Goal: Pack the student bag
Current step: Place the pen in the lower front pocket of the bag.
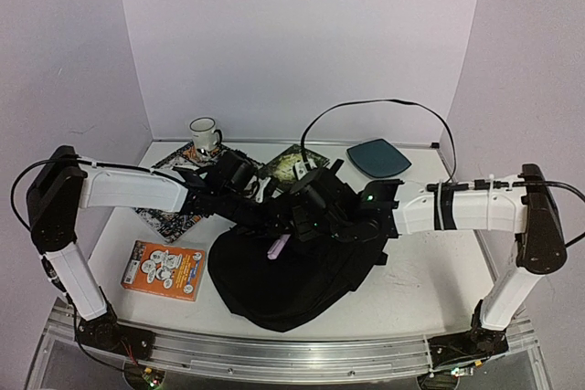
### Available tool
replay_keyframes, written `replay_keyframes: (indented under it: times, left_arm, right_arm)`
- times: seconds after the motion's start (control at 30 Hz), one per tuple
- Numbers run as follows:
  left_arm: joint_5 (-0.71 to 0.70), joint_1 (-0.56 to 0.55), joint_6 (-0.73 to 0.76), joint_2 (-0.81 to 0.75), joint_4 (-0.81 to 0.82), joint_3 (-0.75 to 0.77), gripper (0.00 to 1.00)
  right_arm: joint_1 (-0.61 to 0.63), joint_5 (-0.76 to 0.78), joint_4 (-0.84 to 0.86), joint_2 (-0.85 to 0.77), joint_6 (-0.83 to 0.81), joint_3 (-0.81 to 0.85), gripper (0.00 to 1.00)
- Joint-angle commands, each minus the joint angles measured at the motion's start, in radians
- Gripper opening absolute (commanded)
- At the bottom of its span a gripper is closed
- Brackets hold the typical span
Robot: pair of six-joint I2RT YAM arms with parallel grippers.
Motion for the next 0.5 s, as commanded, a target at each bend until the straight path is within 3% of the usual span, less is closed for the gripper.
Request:
replay_keyframes:
  times: [0.0, 0.47]
  left_arm:
    - [-0.047, 0.006, -0.101, 0.034, 0.135, 0.035, 0.0]
    - [-0.102, 0.033, -0.357, 0.114, 0.295, 0.054, 0.0]
  right_arm:
    - [0.0, -0.029, 0.054, -0.08, 0.03, -0.031, 0.0]
    - [0.016, -0.114, 0.114, -0.107, 0.046, -0.08, 0.0]
